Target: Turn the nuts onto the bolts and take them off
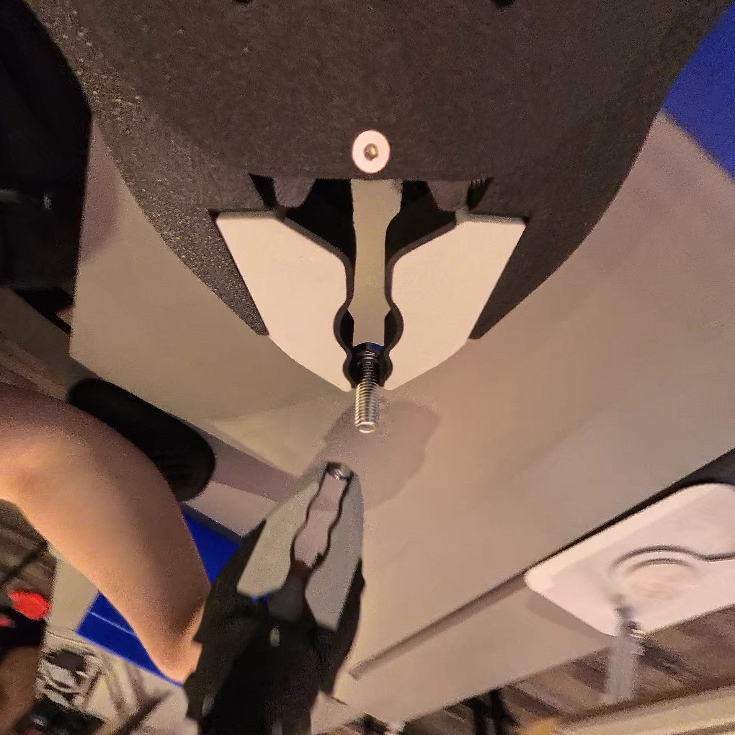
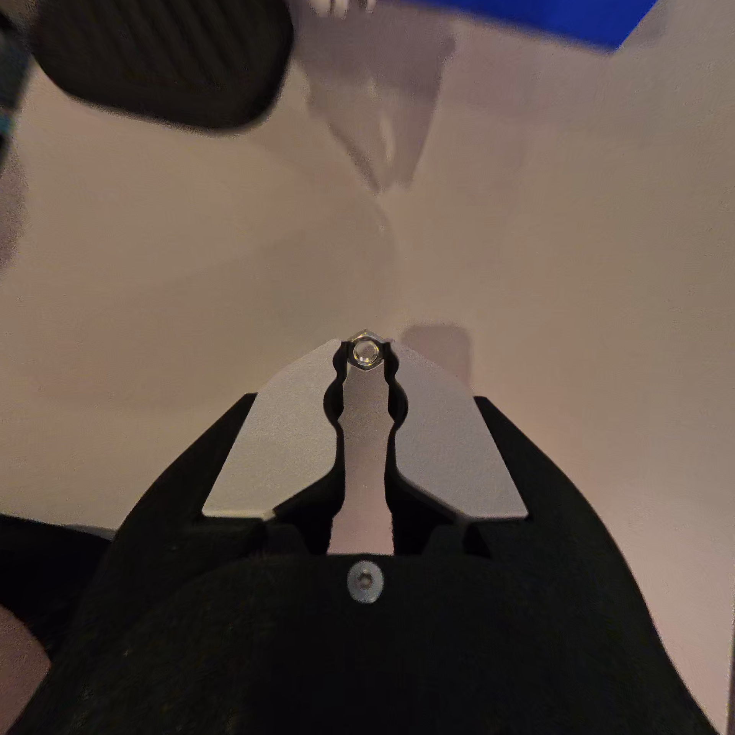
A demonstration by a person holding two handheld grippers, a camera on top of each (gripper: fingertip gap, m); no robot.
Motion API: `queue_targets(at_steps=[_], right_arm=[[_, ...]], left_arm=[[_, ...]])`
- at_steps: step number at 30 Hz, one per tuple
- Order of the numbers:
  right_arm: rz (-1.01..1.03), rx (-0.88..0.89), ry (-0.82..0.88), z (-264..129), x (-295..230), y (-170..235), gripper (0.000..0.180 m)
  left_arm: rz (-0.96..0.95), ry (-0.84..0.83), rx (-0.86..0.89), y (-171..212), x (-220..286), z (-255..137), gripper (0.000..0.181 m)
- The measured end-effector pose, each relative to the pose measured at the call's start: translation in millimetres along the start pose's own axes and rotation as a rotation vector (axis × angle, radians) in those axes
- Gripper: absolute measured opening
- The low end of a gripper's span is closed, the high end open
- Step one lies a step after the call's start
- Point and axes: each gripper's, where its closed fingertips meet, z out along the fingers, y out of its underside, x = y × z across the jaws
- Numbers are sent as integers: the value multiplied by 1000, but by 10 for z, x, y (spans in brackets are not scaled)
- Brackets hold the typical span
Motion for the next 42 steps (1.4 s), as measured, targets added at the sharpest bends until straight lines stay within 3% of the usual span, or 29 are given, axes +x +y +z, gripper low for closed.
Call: queue_targets(at_steps=[6,11,15,20,25,34,42], right_arm=[[-56,209,120,-628,-137,-408,17],[-77,227,179,-799,-203,-297,17],[-123,286,227,-889,-173,-391,17],[-204,248,266,-807,-181,-437,17],[-260,258,310,-692,-122,-533,17],[-301,177,290,-347,-131,-549,17],[-328,146,258,-257,-221,-563,17]], left_arm=[[169,157,-177,-85,170,481,9],[428,250,-308,-163,362,733,9],[529,271,-406,-146,381,857,9],[494,226,-461,-17,190,851,9],[447,199,-393,10,17,759,9],[420,324,-391,29,195,675,9],[459,330,-381,12,261,642,9]])
